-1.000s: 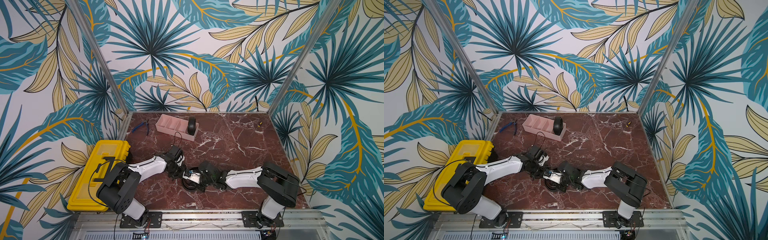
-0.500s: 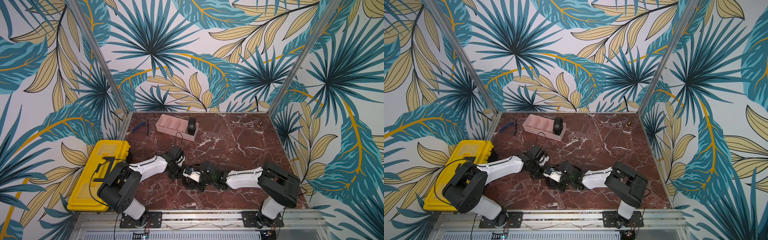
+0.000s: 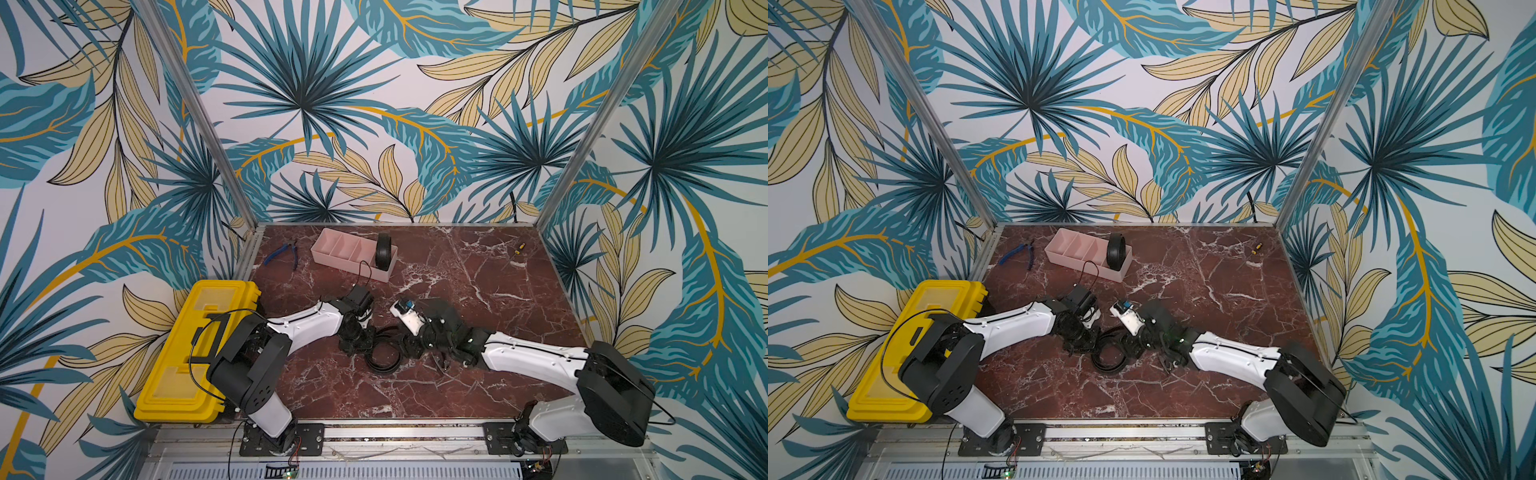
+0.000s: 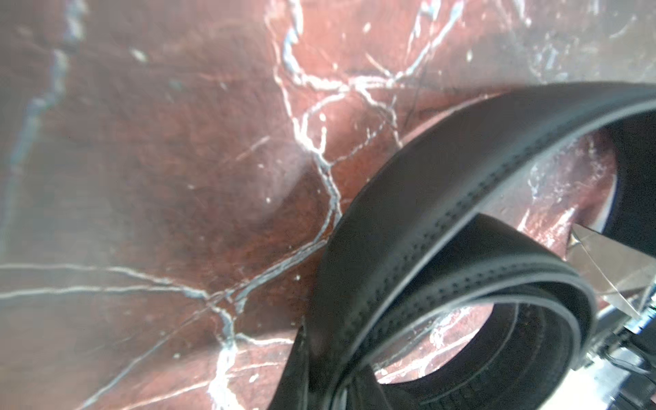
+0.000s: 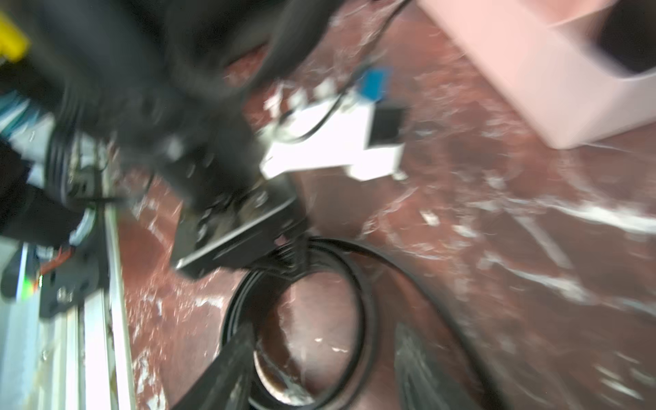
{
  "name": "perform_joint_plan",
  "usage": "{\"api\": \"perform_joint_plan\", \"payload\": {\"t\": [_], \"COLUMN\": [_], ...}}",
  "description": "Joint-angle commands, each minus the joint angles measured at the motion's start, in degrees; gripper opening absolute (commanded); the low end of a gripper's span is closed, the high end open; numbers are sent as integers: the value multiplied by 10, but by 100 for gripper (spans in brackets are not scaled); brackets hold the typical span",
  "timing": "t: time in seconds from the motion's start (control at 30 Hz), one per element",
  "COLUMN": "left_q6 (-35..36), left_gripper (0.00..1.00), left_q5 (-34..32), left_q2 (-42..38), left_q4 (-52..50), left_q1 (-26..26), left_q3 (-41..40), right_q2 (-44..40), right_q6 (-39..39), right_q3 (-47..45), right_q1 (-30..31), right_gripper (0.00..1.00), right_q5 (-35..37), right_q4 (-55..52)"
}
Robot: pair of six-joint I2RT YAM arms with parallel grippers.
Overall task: Place the belts into the storage roll
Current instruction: Roll the belt at the center of the board.
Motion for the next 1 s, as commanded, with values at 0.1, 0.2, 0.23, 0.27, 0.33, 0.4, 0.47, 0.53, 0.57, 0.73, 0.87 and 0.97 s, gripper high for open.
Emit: {"api": "perform_joint_plan", "payload": {"t": [0.1, 0.2, 0.23, 0.27, 0.33, 0.4, 0.47, 0.53, 0.57, 0.73, 0.87, 0.97], "left_q6": [1, 0, 1, 0, -4, -10, -21, -40, -55, -141, -194, -235], "left_gripper": [0, 0, 0, 0, 0, 0, 0, 0, 0, 0, 0, 0], "left_q5": [-69, -108, -116, -126, -137, -147, -154, -156, -156, -154, -132, -121], "left_q2": [33, 56, 65, 74, 86, 99, 110, 114, 113, 132, 150, 158], "left_q4": [-92, -127, -136, -143, -150, -157, -167, -171, -173, -184, -183, -182], "left_q1": [-15, -26, -28, -29, -29, -30, -30, -30, -30, -23, -19, -19], "left_q3": [73, 103, 111, 117, 122, 129, 142, 154, 162, 197, 216, 222], "right_q2": [59, 94, 104, 111, 123, 138, 160, 182, 194, 210, 208, 212], "right_q6": [-21, -34, -36, -41, -48, -47, -49, -50, -47, -17, -15, -15], "right_q3": [131, 173, 180, 185, 187, 187, 192, 198, 203, 215, 215, 221], "right_q1": [-51, -54, -55, -57, -59, -65, -71, -76, -80, -103, -115, -123], "right_gripper": [68, 68, 68, 68, 68, 66, 64, 60, 56, 52, 47, 38], "right_q5": [24, 43, 50, 51, 55, 54, 50, 46, 45, 76, 96, 96], "right_q4": [-311, -384, -399, -409, -415, -415, -420, -424, -426, -440, -456, -465]}}
